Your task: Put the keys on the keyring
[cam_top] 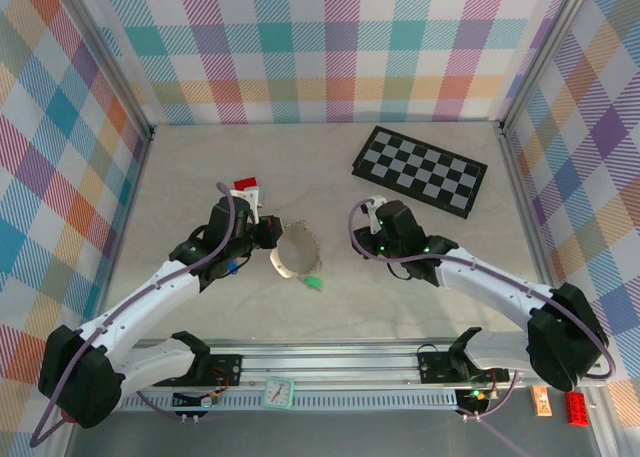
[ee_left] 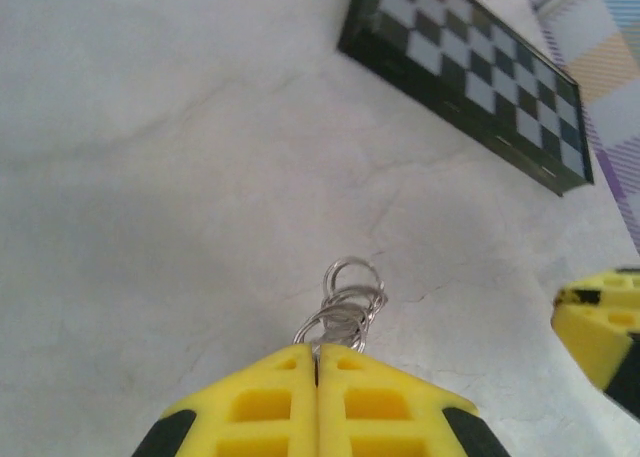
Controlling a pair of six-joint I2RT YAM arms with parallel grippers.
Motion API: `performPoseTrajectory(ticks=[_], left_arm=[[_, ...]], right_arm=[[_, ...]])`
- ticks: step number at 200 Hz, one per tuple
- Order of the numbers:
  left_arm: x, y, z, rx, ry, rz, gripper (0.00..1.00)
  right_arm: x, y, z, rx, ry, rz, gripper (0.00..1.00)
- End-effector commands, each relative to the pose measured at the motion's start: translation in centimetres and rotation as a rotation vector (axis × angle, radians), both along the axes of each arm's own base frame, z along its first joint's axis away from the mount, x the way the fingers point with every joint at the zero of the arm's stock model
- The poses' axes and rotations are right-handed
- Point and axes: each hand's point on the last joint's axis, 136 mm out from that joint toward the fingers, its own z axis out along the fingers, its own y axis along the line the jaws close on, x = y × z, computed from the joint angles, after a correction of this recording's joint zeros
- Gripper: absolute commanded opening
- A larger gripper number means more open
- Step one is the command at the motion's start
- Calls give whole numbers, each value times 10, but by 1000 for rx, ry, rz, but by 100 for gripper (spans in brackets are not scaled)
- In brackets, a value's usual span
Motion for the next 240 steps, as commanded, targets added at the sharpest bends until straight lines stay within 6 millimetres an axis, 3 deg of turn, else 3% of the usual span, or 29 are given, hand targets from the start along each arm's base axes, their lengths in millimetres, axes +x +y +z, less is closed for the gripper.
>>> performPoseTrajectory(ticks=[1,42,86,117,146,172,207,240], left_arm=[[1,-22,48,107,-277,-248,0],[-3,-43,75,232,-482,-480,0],[-18,-53,51,357,-607,-686,0],[-29,-59,50,352,-694,-766,0],[-53,-66,59,314,-814,-877,0],[-75,-67,65,273,-902,-949,0],[-90,-69,62,238,-932,-1011,0],[-98,-70,61,203,-945,-1043,0]], right_arm=[[25,-10,34,-34,-117,-53,25],[43,-13,61,-57,-182,-57,24],[45,-14,68,-80,-232,-27,26],[38,-8,70,-71,-241,38,27],[19,8,74,-40,-259,194,28],[-11,29,86,24,-320,426,33],[-52,50,89,98,-371,702,35],[-87,66,84,118,-545,903,35]])
